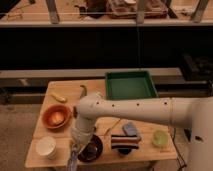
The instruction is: Wipe purple bowl with towel
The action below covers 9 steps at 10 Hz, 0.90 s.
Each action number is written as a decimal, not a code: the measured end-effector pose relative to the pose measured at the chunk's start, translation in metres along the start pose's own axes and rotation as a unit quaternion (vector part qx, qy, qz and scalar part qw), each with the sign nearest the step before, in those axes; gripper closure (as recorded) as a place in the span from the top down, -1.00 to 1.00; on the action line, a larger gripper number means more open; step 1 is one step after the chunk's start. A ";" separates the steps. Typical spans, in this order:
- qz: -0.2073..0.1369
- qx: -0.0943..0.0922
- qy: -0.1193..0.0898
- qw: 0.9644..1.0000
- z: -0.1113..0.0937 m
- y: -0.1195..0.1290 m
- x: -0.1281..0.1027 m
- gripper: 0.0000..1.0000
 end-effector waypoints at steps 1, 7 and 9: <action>0.015 0.001 -0.004 1.000 -0.002 0.018 0.001 -1.00; 0.094 0.020 0.022 0.995 -0.047 0.110 0.040 -1.00; 0.087 0.025 0.027 0.996 -0.055 0.109 0.049 -1.00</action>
